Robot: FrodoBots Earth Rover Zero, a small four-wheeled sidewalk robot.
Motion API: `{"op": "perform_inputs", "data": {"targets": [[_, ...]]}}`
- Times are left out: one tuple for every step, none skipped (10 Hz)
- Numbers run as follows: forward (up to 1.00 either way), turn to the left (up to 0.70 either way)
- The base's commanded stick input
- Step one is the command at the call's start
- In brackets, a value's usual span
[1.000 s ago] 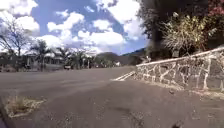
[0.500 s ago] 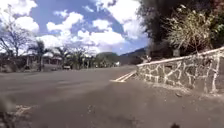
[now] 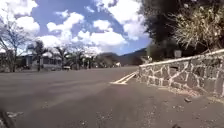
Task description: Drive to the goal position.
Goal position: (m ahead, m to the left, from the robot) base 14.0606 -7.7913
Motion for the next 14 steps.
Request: {"op": "perform_inputs", "data": {"targets": [[0.50, 0.00], [0.50, 0.00], [0.50, 0.00], [0.50, 0.00], [0.50, 0.24], [0.50, 0.49], [0.50, 0.24], [0.50, 0.00], [0.50, 0.00], [0.50, 0.00], [0.50, 0.00], [0.50, 0.00], [0.50, 0.00], [0.50, 0.00]]}}
